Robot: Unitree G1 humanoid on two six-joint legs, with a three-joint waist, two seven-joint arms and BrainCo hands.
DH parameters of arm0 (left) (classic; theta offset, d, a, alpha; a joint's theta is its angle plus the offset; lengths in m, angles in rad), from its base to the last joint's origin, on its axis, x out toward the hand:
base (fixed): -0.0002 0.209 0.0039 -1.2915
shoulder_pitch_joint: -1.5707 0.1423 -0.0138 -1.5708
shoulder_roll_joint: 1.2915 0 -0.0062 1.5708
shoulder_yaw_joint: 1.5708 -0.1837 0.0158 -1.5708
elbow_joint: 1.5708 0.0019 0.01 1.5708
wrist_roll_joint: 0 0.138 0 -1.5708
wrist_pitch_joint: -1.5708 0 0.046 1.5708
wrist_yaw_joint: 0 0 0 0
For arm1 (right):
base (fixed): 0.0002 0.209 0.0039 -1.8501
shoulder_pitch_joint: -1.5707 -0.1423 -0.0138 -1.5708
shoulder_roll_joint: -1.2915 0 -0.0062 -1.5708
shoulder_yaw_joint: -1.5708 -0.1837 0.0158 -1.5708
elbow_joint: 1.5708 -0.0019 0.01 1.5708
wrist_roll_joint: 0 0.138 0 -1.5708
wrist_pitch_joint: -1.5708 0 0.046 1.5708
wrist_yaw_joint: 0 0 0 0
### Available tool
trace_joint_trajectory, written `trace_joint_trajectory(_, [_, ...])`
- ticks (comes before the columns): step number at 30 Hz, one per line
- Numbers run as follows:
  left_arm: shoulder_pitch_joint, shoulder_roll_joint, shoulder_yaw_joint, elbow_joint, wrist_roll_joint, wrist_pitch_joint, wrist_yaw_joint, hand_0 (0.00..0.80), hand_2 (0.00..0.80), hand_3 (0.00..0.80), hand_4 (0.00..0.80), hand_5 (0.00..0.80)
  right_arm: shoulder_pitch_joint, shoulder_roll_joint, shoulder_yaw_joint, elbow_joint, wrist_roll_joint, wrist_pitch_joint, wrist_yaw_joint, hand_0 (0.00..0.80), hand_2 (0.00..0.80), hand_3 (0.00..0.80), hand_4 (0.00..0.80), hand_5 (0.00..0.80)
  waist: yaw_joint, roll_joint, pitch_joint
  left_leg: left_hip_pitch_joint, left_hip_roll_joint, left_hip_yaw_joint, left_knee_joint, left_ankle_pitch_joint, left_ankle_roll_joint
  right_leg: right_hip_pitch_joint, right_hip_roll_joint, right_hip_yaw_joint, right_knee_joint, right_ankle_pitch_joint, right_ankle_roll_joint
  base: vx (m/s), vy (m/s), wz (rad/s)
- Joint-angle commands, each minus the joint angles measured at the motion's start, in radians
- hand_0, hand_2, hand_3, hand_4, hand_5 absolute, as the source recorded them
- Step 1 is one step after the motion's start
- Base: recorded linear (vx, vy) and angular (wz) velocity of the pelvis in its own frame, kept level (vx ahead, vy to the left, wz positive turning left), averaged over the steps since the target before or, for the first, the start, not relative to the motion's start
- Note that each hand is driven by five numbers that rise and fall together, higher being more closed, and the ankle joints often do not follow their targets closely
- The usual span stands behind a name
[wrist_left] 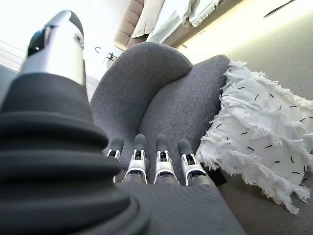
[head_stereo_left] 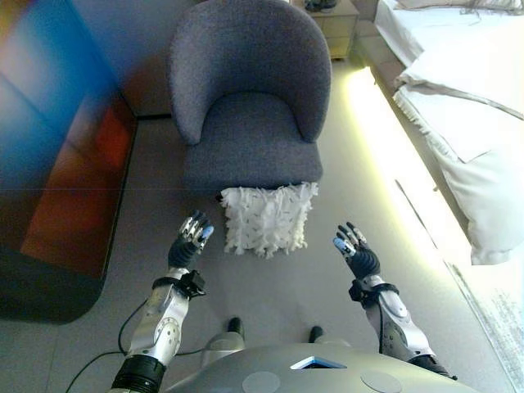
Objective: Pick up the cushion and take it to the sofa
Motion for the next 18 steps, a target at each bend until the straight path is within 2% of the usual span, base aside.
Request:
trace_joint_trajectory(1, [-0.027,0.04,0.043,-0.037,0.014,-0.061,-0.005,0.0,0.0,0.0,0.0,0.0,-0.035,0.03,-0.022,-0.032,0.003,-0.062,0.011,0.0,0.0,0.0,0.0,0.0,0.009,-0.022,0.046,-0.038,-0.05,0.01,0.147,-0.121,0.085,-0.051,-0.049,-0.015,0.117,0.017,-0.003,0.052,0.191,-0.04])
trace_joint_trajectory(4, [-0.034,0.055,0.041,-0.033,0.041,-0.056,-0.024,0.0,0.0,0.0,0.0,0.0,-0.038,0.048,-0.018,-0.044,-0.001,-0.079,-0.004,0.0,0.0,0.0,0.0,0.0,0.007,-0.014,0.071,-0.061,-0.068,0.0,0.184,-0.134,0.125,-0.114,-0.087,0.009,0.313,0.033,-0.015,0.038,0.21,0.02])
trace_joint_trajectory(6, [-0.04,0.069,0.035,-0.032,0.049,-0.05,-0.03,0.0,0.0,0.0,0.0,0.0,-0.022,0.051,-0.011,-0.057,-0.002,-0.097,-0.023,0.0,0.0,0.0,0.0,0.0,0.004,0.003,0.088,-0.067,-0.083,-0.007,0.187,-0.134,0.152,-0.21,-0.119,0.036,0.516,0.092,-0.027,0.042,0.265,0.09])
trace_joint_trajectory(8, [-0.044,0.077,0.035,-0.034,0.029,-0.029,-0.041,0.0,0.0,0.0,0.0,0.0,0.017,0.047,-0.014,-0.08,-0.002,-0.103,-0.033,0.0,0.0,0.0,0.0,0.0,-0.013,0.026,0.102,-0.055,-0.092,-0.026,0.177,-0.131,0.159,-0.297,-0.111,0.077,0.682,0.147,-0.03,0.106,0.25,0.28])
trace_joint_trajectory(10, [-0.033,0.084,0.046,-0.046,0.01,-0.009,-0.05,0.0,0.0,0.0,0.0,0.0,0.061,0.037,-0.023,-0.092,-0.005,-0.109,-0.014,0.0,0.0,0.0,0.0,0.0,-0.026,0.037,0.109,-0.035,-0.094,-0.023,0.17,-0.136,0.155,-0.353,-0.114,0.088,0.733,0.185,-0.019,0.166,0.141,0.52])
trace_joint_trajectory(13, [-0.018,0.088,0.039,-0.064,-0.003,0.003,-0.042,0.0,0.0,0.0,0.0,0.0,0.098,0.032,-0.038,-0.097,0.003,-0.109,0.004,0.0,0.0,0.0,0.0,0.0,-0.052,0.023,0.106,-0.014,-0.103,-0.026,0.175,-0.161,0.144,-0.369,-0.091,0.099,0.572,0.21,-0.005,0.233,-0.076,0.18])
trace_joint_trajectory(15, [-0.025,0.087,0.02,-0.069,-0.005,-0.003,-0.028,0.0,0.0,0.0,0.0,0.0,0.087,0.028,-0.043,-0.086,0.021,-0.116,0.007,0.0,0.0,0.0,0.0,0.0,-0.068,-0.002,0.106,-0.011,-0.121,-0.046,0.195,-0.195,0.137,-0.375,-0.086,0.112,0.39,0.24,0.017,0.272,-0.19,0.1])
trace_joint_trajectory(18, [-0.046,0.096,-0.003,-0.069,-0.001,-0.023,-0.009,0.0,0.0,0.0,0.0,0.0,0.047,0.015,-0.052,-0.059,0.05,-0.111,0.018,0.0,0.0,0.0,0.0,0.0,-0.085,-0.026,0.112,0.003,-0.136,-0.057,0.215,-0.244,0.127,-0.366,-0.075,0.091,0.087,0.227,0.045,0.321,-0.172,0.2])
